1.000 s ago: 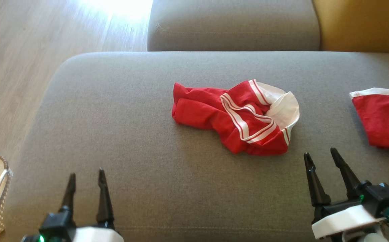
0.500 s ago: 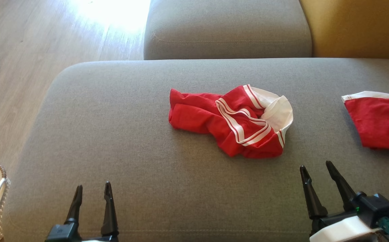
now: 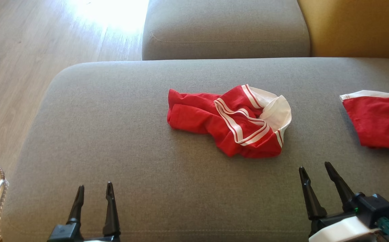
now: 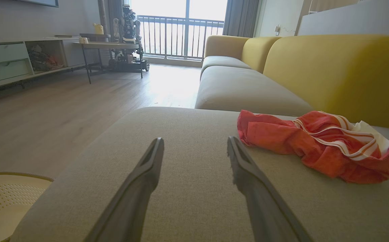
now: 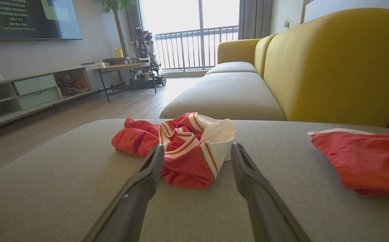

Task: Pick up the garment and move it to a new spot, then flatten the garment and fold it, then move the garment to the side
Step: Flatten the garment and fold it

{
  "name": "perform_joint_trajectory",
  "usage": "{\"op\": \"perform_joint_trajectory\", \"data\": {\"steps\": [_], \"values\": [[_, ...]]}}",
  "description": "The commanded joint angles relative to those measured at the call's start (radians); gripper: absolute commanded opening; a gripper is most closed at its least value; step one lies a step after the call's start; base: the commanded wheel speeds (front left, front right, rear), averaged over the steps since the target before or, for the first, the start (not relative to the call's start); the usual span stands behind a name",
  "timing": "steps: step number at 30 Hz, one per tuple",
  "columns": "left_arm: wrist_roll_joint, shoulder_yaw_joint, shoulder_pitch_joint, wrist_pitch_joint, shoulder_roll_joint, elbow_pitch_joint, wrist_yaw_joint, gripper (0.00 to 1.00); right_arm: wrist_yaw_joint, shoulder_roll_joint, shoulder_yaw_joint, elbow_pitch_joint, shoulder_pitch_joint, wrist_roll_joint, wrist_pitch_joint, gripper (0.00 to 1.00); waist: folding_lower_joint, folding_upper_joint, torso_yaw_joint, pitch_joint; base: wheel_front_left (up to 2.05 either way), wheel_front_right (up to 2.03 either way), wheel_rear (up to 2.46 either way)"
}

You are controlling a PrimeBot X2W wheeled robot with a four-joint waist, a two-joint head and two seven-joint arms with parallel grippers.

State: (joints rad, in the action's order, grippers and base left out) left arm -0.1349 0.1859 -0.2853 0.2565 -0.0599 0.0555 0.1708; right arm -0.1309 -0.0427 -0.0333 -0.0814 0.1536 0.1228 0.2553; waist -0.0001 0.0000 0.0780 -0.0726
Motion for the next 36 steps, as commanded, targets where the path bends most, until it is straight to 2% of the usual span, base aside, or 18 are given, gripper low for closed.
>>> {"op": "perform_joint_trajectory", "data": {"steps": [1, 12, 15, 19, 21, 23, 25, 31, 36], "values": [[0.003, -0.024, 0.044, 0.005, 0.010, 0.033, 0.011, 1.00, 0.000, -0.008, 0.024, 0.029, -0.038, 0.002, 0.006, 1.00, 0.0001, 0.0000, -0.001, 0.000, 0.00, 0.00, 0.00], [-0.015, 0.008, 0.049, 0.005, 0.010, 0.019, 0.015, 1.00, 0.000, -0.008, 0.017, 0.023, -0.041, -0.001, 0.006, 1.00, 0.0001, 0.0000, -0.012, 0.005, 0.00, 0.00, 0.00], [-0.035, 0.023, 0.053, 0.005, 0.010, 0.001, 0.004, 1.00, 0.000, -0.008, 0.020, 0.024, -0.044, 0.000, 0.006, 1.00, 0.0001, 0.0000, -0.022, 0.013, 0.00, 0.00, 0.00], [-0.087, 0.058, 0.090, 0.005, 0.010, -0.053, -0.039, 1.00, 0.000, -0.008, 0.020, 0.028, -0.050, 0.004, 0.006, 1.00, 0.0001, 0.0000, -0.043, 0.031, 0.00, 0.00, 0.00], [-0.114, 0.090, 0.128, 0.005, 0.010, -0.083, -0.077, 1.00, 0.000, -0.008, 0.019, 0.028, -0.053, 0.004, 0.006, 1.00, 0.0001, 0.0000, -0.056, 0.042, 0.00, 0.00, 0.00], [-0.195, 0.147, 0.197, 0.005, 0.010, -0.120, -0.125, 1.00, 0.000, -0.008, 0.017, 0.027, -0.061, 0.005, 0.006, 1.00, 0.0001, 0.0000, -0.082, 0.063, 0.00, 0.00, 0.00], [-0.263, 0.186, 0.244, 0.005, 0.010, -0.152, -0.148, 1.00, 0.000, -0.008, 0.014, 0.029, -0.069, 0.007, 0.006, 1.00, 0.0001, 0.0000, -0.102, 0.079, 0.00, 0.00, 0.00], [-0.428, 0.292, 0.408, -0.020, 0.010, -0.253, -0.191, 1.00, 0.000, -0.008, 0.004, 0.043, -0.109, 0.014, 0.006, 1.00, 0.0001, 0.0000, -0.170, 0.164, 0.00, 0.00, 0.00], [-0.535, 0.350, 0.512, -0.049, 0.010, -0.297, -0.206, 1.00, 0.000, -0.008, -0.007, 0.050, -0.141, 0.019, 0.006, 1.00, 0.0001, 0.0000, -0.209, 0.224, 0.00, 0.00, 0.00]]}}
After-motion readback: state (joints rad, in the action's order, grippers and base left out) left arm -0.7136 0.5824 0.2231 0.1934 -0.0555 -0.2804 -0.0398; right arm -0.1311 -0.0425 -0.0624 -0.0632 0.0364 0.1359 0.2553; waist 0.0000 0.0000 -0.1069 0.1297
